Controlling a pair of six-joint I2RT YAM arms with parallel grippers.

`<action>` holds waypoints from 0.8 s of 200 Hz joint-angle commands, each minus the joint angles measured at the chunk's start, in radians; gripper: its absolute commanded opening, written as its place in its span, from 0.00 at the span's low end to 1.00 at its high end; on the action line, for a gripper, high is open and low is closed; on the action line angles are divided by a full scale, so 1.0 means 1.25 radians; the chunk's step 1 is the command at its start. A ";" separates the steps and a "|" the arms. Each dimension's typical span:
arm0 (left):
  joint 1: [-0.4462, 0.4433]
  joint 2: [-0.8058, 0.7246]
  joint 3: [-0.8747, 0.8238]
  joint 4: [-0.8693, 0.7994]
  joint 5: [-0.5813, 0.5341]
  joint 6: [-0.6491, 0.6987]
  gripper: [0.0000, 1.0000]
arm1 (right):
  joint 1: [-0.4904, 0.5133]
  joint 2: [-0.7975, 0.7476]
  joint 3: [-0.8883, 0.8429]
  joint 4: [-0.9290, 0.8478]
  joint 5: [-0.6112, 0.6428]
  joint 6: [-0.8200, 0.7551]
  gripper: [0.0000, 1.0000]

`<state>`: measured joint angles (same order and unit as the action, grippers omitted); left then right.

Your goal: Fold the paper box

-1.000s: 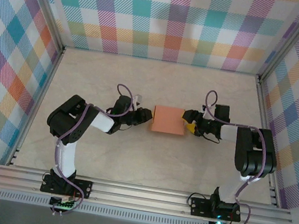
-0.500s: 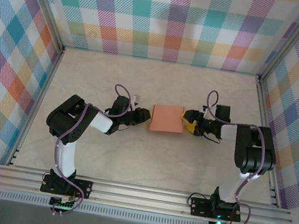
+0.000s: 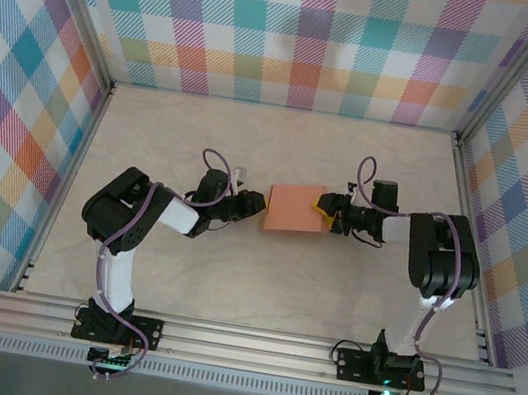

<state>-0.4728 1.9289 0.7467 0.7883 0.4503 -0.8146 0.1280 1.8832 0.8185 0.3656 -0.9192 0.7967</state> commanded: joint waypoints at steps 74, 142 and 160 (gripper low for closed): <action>0.009 -0.052 -0.050 0.005 -0.057 0.043 0.65 | 0.001 -0.012 0.020 0.028 -0.043 0.027 0.40; -0.016 -0.280 -0.037 -0.190 -0.168 0.440 1.00 | -0.041 -0.096 0.031 -0.057 -0.046 0.004 0.40; -0.074 -0.329 -0.049 -0.182 -0.247 0.642 1.00 | -0.053 -0.119 0.039 -0.091 -0.046 -0.006 0.40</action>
<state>-0.4950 1.5970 0.6781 0.6117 0.2611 -0.3855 0.0845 1.7958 0.8295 0.3126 -0.9459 0.8223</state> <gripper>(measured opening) 0.999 0.432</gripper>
